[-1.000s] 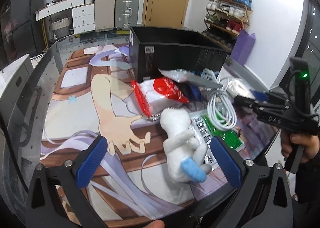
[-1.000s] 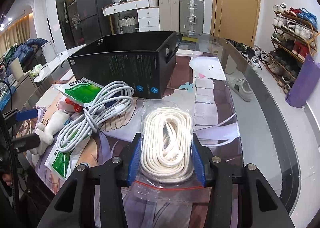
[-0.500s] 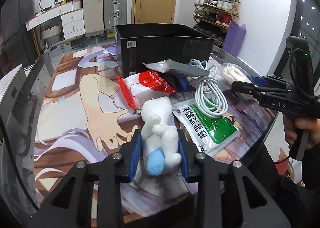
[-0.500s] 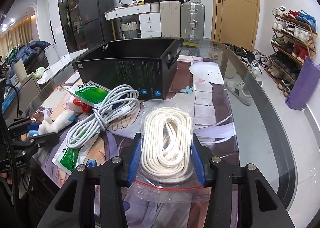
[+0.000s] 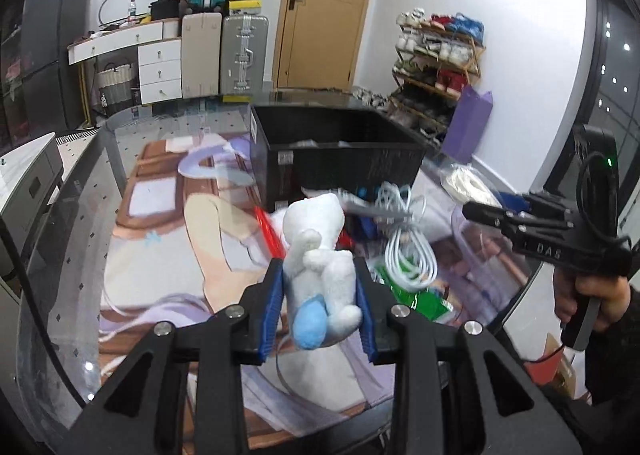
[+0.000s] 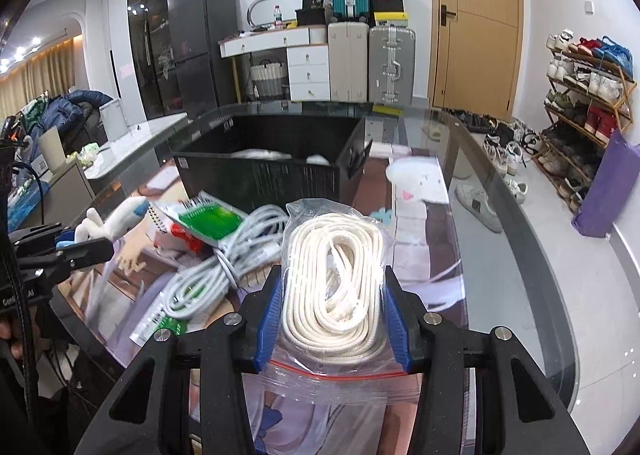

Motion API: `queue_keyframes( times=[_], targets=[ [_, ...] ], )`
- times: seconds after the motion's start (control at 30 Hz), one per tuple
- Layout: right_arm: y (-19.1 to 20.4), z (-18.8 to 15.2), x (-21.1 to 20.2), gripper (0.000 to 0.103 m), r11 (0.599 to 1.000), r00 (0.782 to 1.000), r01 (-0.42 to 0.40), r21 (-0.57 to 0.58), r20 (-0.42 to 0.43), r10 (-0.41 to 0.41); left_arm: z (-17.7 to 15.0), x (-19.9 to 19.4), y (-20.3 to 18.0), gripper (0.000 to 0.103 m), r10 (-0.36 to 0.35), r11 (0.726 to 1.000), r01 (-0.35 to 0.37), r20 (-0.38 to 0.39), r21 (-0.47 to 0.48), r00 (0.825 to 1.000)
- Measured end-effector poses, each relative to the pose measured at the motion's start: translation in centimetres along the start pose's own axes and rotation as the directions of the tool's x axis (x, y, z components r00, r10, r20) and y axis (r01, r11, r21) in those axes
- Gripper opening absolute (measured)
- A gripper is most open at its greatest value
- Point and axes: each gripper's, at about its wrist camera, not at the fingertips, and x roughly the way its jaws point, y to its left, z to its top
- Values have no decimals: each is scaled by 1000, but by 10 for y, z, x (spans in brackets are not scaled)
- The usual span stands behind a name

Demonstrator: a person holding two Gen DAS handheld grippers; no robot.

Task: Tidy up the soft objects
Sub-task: 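Carry the rope bag and plush toy over the black box with both tools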

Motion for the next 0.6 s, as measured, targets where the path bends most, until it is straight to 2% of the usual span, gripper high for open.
queue_keyframes(
  times=[0.33,0.6],
  targets=[
    [4,25,-19,46,1000,998,-23,-14,52,24,33,0,5,31,-7,999,9,64,-40,998],
    [11,52,-20,46,998,996,-46,-44,75,50,63,6,2,31,-9,1000,10,100,-9,995]
  ],
)
